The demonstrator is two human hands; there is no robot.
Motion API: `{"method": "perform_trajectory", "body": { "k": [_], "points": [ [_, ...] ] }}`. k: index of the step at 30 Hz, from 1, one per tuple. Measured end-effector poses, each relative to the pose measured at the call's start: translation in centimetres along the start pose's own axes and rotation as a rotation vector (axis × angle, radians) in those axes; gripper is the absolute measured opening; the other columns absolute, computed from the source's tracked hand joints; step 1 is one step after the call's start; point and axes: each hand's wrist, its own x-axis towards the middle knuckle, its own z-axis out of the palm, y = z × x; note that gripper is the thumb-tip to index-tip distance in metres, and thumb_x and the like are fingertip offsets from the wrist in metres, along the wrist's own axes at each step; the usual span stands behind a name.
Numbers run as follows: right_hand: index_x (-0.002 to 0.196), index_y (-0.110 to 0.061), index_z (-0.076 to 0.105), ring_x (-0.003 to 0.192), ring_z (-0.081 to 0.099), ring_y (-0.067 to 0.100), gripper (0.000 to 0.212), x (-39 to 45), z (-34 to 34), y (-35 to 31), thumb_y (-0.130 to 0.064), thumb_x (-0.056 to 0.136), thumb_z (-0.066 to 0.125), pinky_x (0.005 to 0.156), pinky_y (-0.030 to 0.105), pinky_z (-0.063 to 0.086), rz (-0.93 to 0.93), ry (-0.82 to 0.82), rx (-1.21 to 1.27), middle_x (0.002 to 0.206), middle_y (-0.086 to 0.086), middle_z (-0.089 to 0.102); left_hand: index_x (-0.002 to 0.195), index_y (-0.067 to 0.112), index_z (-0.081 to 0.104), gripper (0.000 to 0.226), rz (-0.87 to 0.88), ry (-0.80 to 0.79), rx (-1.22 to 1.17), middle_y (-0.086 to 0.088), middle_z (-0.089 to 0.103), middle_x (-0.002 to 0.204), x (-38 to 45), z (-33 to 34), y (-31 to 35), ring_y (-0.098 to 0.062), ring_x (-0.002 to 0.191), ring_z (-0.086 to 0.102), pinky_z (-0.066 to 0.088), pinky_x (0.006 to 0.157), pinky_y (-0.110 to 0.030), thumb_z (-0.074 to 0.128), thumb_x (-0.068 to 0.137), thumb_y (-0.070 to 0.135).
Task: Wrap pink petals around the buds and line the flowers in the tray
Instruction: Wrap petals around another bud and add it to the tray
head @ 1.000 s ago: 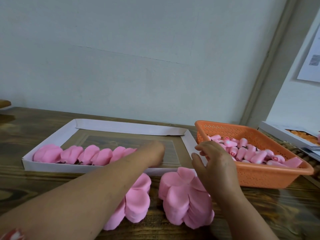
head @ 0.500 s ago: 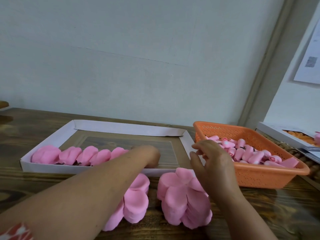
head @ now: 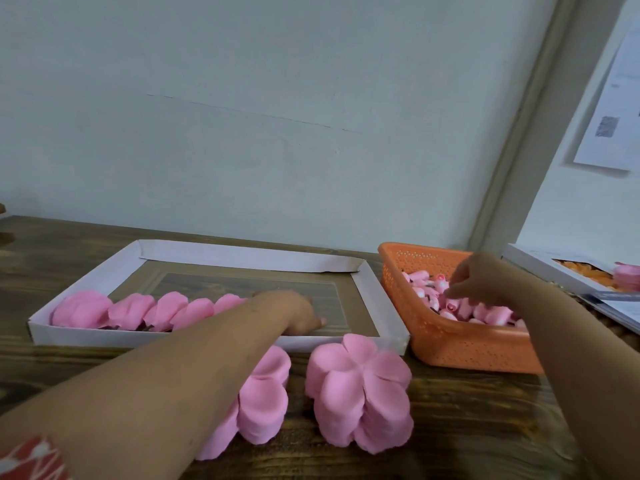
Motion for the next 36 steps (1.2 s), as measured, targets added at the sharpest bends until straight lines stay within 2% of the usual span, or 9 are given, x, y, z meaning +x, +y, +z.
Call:
{"method": "perform_trajectory", "body": {
  "k": [5,8,13,17,21,26,30,33,36],
  "points": [
    [0.106,-0.007,0.066,0.09,0.067,0.023,0.027,0.7,1.3,-0.1,-0.028,0.089,0.059,0.076,0.028,0.056,0.029,-0.288,-0.341,0.101,0.009,0.069,0.147,0.015,0.033,0.065,0.003,-0.024,0.016,-0.012,0.037,0.151,-0.3,-0.2,-0.1,-0.033,0.133,0.039,0.032,0.109,-0.047,0.026,0.098,0.057],
    [0.114,-0.008,0.061,0.096,0.065,0.025,0.03,0.9,1.7,-0.3,-0.027,0.091,0.058,0.089,0.038,0.053,0.026,-0.306,-0.381,0.106,0.008,0.066,0.147,0.013,0.035,0.065,0.007,-0.021,0.0,-0.011,0.039,0.15,-0.5,-0.2,-0.2,-0.031,0.132,0.041,0.033,0.105,-0.042,0.026,0.099,0.056],
    [0.123,-0.017,0.056,0.087,0.055,0.013,0.033,0.6,1.8,-1.3,-0.032,0.094,0.05,0.09,0.031,0.045,-0.009,-0.311,-0.517,0.105,-0.001,0.056,0.145,0.013,0.035,0.062,0.021,0.029,-0.057,-0.011,0.051,0.139,-0.6,-0.2,-0.2,-0.032,0.125,0.047,0.038,0.105,-0.045,0.03,0.098,0.055],
    [0.134,-0.018,0.047,0.113,0.053,0.017,0.042,0.8,2.2,-0.9,-0.034,0.096,0.045,0.103,0.036,0.038,-0.004,-0.316,-0.535,0.13,0.002,0.053,0.133,0.012,0.046,0.06,0.036,0.068,-0.09,-0.007,0.063,0.118,-0.9,-0.1,-0.2,-0.027,0.11,0.056,0.043,0.097,-0.041,0.032,0.097,0.057],
    [0.114,-0.01,0.06,0.094,0.065,0.024,0.03,1.5,2.1,0.0,-0.028,0.09,0.059,0.085,0.036,0.055,0.04,-0.302,-0.348,0.103,0.009,0.067,0.12,0.017,0.058,0.057,0.069,0.148,-0.018,-0.007,0.062,0.115,-1.6,-1.0,0.0,-0.027,0.115,0.053,0.038,0.096,-0.041,0.028,0.097,0.06],
    [0.101,0.002,0.068,0.087,0.068,0.036,0.025,1.6,1.7,1.1,-0.017,0.086,0.061,0.078,0.044,0.058,0.106,-0.18,-0.175,0.094,0.022,0.07,0.115,0.016,0.066,0.033,0.285,0.495,-0.11,-0.006,0.06,0.12,-4.3,-2.4,0.9,-0.026,0.111,0.053,0.04,0.087,-0.034,0.051,0.095,0.038],
    [0.091,-0.006,0.065,0.07,0.062,0.021,0.013,1.2,1.7,1.4,-0.019,0.087,0.061,0.058,0.029,0.047,0.006,0.07,-0.102,0.083,0.01,0.068,0.1,0.008,0.072,0.019,0.569,0.345,-0.254,-0.013,0.063,0.094,-7.1,-1.9,1.2,-0.02,0.079,0.05,0.046,0.075,-0.034,0.062,0.088,0.02],
    [0.086,-0.008,0.064,0.068,0.061,0.022,0.009,1.1,1.4,1.8,-0.017,0.084,0.061,0.061,0.029,0.047,-0.049,0.239,0.031,0.076,0.008,0.066,0.106,0.015,0.071,0.02,0.621,0.281,-0.155,-0.007,0.064,0.097,-8.1,-0.9,1.1,-0.016,0.079,0.05,0.039,0.067,-0.019,0.062,0.089,0.02],
    [0.085,-0.009,0.065,0.069,0.061,0.023,0.01,0.8,1.1,1.9,-0.018,0.084,0.061,0.065,0.033,0.051,-0.089,0.312,0.101,0.075,0.007,0.065,0.087,0.017,0.064,0.005,0.592,0.303,-0.073,-0.006,0.06,0.09,-8.5,-0.1,1.0,-0.02,0.079,0.049,0.047,0.077,-0.031,0.061,0.089,0.021]
  ]
}}
